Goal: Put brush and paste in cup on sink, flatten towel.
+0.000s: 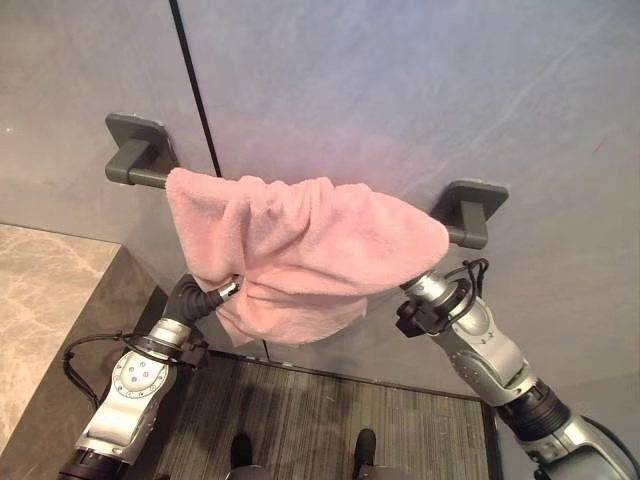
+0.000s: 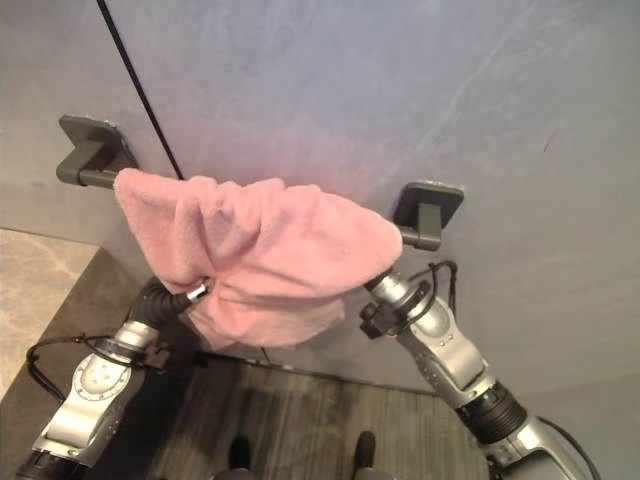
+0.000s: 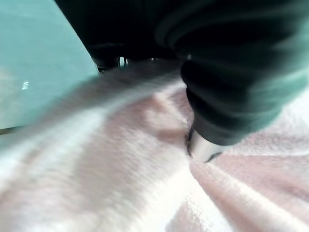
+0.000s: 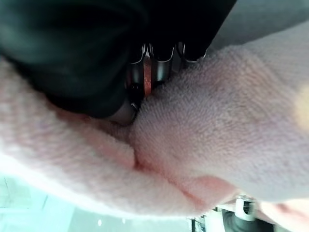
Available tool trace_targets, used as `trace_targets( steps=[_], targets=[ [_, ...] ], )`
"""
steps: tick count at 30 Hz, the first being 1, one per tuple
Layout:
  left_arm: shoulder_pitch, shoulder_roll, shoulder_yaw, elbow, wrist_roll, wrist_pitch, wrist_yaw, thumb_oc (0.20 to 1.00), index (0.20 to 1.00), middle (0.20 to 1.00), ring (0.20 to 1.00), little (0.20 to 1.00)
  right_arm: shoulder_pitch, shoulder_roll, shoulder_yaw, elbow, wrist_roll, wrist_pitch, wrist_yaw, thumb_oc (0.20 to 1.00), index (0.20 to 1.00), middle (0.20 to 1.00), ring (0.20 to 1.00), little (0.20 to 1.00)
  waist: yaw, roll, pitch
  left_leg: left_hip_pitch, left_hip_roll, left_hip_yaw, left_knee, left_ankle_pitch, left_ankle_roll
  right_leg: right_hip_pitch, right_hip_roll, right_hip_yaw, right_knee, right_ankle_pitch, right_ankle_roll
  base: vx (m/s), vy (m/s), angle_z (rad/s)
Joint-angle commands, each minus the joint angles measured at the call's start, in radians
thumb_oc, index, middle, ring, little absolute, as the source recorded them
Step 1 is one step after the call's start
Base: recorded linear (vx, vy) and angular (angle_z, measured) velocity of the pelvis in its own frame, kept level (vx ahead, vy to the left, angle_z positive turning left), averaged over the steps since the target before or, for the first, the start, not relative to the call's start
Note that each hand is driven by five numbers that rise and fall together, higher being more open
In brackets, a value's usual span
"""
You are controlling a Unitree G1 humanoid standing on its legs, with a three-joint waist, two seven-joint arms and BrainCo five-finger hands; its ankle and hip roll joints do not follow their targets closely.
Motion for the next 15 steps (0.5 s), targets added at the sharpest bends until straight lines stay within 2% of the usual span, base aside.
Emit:
trace_targets(
  steps=[1, 2, 3, 4, 7, 11, 15],
  targets=[
    [-0.077, 0.002, -0.053, 0.091, 0.032, -0.018, 0.026, 0.451, 0.451, 0.451, 0.451, 0.451, -0.015, 0.036, -0.033, 0.071, -0.017, -0.02, -0.055, 1.0, 1.0, 1.0, 1.0, 1.0, -0.008, -0.028, -0.004, 0.014, -0.028, 0.01, 0.004, -0.014, 0.037, 0.072, -0.114, -0.013, 0.002, 0.043, 0.09, 0.03, 0.005, 0.0],
    [-0.079, -0.003, -0.07, 0.122, 0.054, -0.011, 0.028, 0.696, 0.696, 0.696, 0.696, 0.696, -0.006, 0.041, -0.03, 0.1, -0.031, -0.014, -0.066, 1.0, 1.0, 1.0, 1.0, 1.0, -0.013, -0.025, -0.007, 0.022, -0.028, 0.013, 0.004, -0.016, 0.039, 0.074, -0.113, -0.009, 0.002, 0.04, 0.089, 0.04, 0.005, -0.04],
    [-0.081, -0.002, -0.078, 0.133, 0.066, -0.01, 0.027, 0.884, 0.884, 0.884, 0.884, 0.884, 0.0, 0.044, -0.028, 0.107, -0.034, -0.011, -0.062, 1.0, 1.0, 1.0, 1.0, 1.0, -0.016, -0.023, -0.01, 0.029, -0.027, 0.017, 0.004, -0.019, 0.039, 0.078, -0.112, -0.006, 0.002, 0.038, 0.089, 0.06, 0.004, -0.11],
    [-0.078, 0.0, -0.094, 0.143, 0.12, -0.003, 0.033, 1.0, 1.0, 1.0, 1.0, 1.0, 0.02, 0.05, -0.036, 0.147, -0.062, -0.007, -0.074, 1.0, 1.0, 1.0, 1.0, 1.0, -0.02, -0.019, -0.018, 0.045, -0.024, 0.024, 0.004, -0.024, 0.039, 0.085, -0.111, 0.001, 0.002, 0.032, 0.089, 0.07, 0.002, -0.14],
    [-0.065, 0.003, -0.098, 0.151, 0.152, -0.005, 0.023, 1.0, 1.0, 1.0, 1.0, 1.0, 0.046, 0.058, -0.057, 0.169, -0.075, -0.005, -0.082, 1.0, 1.0, 1.0, 1.0, 1.0, -0.024, -0.013, -0.029, 0.069, -0.022, 0.036, 0.004, -0.032, 0.04, 0.097, -0.11, 0.009, 0.002, 0.025, 0.088, 0.06, 0.001, -0.15],
    [-0.039, -0.029, -0.067, 0.149, 0.083, -0.003, 0.02, 1.0, 1.0, 1.0, 1.0, 1.0, 0.063, 0.071, -0.059, 0.161, -0.027, -0.007, -0.066, 1.0, 1.0, 1.0, 1.0, 1.0, -0.023, -0.006, -0.043, 0.092, -0.019, 0.045, 0.004, -0.037, 0.039, 0.113, -0.108, 0.015, 0.002, 0.015, 0.085, 0.04, -0.01, -0.09],
    [-0.057, -0.032, -0.02, 0.099, 0.026, -0.016, 0.037, 1.0, 1.0, 1.0, 1.0, 1.0, 0.044, 0.066, -0.067, 0.142, -0.04, -0.015, -0.083, 1.0, 1.0, 1.0, 1.0, 1.0, -0.022, 0.0, -0.05, 0.103, -0.016, 0.048, 0.004, -0.039, 0.038, 0.12, -0.107, 0.017, 0.002, 0.006, 0.082, 0.01, -0.007, -0.05]
  ],
)
